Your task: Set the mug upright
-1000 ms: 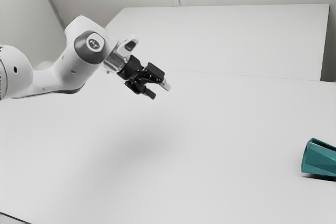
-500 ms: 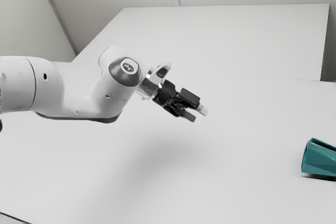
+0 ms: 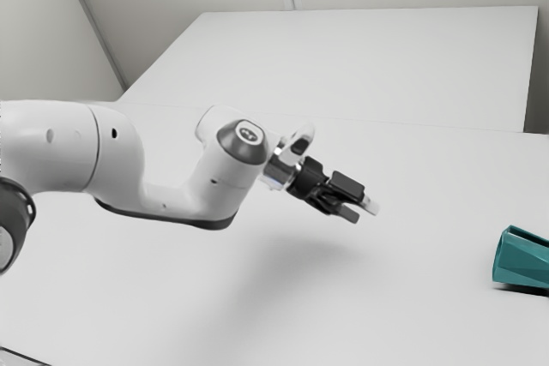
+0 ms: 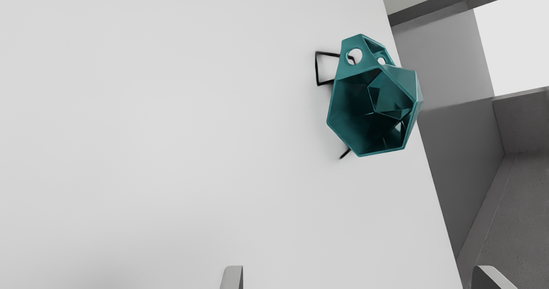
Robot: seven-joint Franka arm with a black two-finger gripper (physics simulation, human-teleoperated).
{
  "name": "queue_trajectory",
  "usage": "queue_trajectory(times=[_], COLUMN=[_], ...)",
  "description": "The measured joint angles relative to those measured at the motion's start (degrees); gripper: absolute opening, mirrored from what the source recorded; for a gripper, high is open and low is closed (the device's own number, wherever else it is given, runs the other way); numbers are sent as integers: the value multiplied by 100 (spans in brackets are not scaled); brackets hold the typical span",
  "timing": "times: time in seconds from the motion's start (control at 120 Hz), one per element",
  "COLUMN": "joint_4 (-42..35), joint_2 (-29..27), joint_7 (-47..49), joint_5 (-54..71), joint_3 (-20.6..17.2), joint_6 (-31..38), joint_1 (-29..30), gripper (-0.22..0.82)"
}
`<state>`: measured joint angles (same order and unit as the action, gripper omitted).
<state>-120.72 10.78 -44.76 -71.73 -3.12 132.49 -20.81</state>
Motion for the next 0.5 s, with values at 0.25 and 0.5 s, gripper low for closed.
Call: queue_trajectory(times=[0.25, 0.5], joint_4=[172, 685], joint_2=[249, 715], joint_7=[299, 529], joint_5=[-237, -274], joint_3=[-64, -64], joint_6=[79, 96], joint_1=[-265, -479], gripper=[58, 58])
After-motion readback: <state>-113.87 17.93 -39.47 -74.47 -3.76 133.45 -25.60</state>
